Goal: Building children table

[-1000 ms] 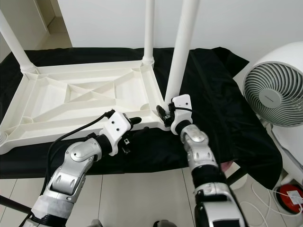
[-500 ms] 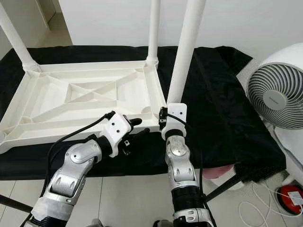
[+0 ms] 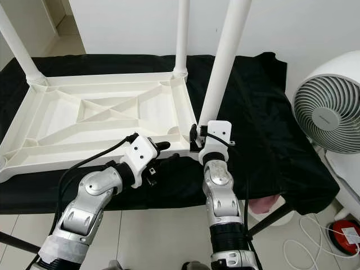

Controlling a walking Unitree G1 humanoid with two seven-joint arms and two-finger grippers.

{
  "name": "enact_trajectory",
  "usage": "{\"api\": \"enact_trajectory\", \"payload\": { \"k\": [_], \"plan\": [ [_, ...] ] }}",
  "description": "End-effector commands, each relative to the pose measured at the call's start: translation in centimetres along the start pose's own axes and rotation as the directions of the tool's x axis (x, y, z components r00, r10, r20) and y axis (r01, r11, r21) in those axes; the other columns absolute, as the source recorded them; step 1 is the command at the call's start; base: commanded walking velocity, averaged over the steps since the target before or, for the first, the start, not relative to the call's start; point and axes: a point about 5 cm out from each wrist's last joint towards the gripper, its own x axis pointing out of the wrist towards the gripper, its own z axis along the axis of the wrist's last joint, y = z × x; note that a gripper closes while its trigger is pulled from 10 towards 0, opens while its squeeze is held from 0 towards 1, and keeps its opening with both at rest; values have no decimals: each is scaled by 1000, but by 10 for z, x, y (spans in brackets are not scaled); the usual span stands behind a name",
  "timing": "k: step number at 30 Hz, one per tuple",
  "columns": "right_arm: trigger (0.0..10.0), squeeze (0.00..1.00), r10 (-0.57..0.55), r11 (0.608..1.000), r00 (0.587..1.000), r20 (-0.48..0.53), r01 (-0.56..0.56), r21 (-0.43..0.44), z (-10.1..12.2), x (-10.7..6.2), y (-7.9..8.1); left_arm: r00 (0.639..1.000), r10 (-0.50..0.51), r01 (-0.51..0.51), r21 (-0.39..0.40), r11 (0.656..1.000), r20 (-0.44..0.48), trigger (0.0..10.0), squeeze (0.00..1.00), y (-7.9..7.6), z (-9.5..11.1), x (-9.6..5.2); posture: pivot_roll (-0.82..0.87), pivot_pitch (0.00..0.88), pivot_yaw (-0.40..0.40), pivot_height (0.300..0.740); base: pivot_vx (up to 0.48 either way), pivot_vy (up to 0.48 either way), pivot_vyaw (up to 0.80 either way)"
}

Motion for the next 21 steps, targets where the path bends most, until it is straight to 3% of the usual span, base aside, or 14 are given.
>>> {"api": "enact_trajectory", "payload": {
  "k": [1,4,6,9,10,12,13,14,15,21],
  "plan": [
    [10000,0,5,1000,1000,25,-5,4,3,-8,-3,995,98,-98,-2,995,-6,10000,0,3,-2,-1,-109,33,-15,740,0,0,0],
    [10000,0,26,1000,999,46,-27,8,4,-18,-6,995,97,-97,-2,995,-6,10000,0,2,-2,-2,-122,44,-11,740,0,0,0],
    [10000,0,72,997,994,83,-72,-7,5,-39,-12,996,91,-91,-4,996,-9,10000,0,2,-2,-2,-131,50,-6,740,0,0,0],
    [10000,0,72,997,994,83,-72,-7,5,-39,-12,996,91,-91,-4,996,-9,10000,0,2,-2,-2,-131,50,-6,740,0,0,0],
    [10000,0,90,996,993,81,-89,-22,3,-49,-17,996,85,-85,-6,996,-11,10000,0,1,-3,-3,-139,57,-2,740,0,0,0],
    [10000,0,90,996,993,81,-89,-22,3,-49,-17,996,85,-85,-6,996,-11,10000,0,1,-3,-3,-139,57,-2,740,0,0,0],
    [4353,0,105,994,992,69,-103,-35,1,-57,-21,997,80,-80,-8,997,-12,10000,0,0,-3,-3,-146,63,0,740,0,0,0],
    [4353,0,105,994,992,69,-103,-35,1,-57,-21,997,80,-80,-8,997,-12,10000,0,0,-3,-3,-146,63,0,740,0,0,0],
    [0,0,122,992,991,61,-120,-37,-1,-62,-22,997,75,-75,-9,997,-13,10000,0,0,-3,-3,-150,68,6,740,0,0,0],
    [0,0,170,985,984,50,-170,-11,-4,-65,-17,998,67,-67,-7,998,-12,10000,0,0,-3,-2,-150,69,10,740,0,0,0]
  ]
}}
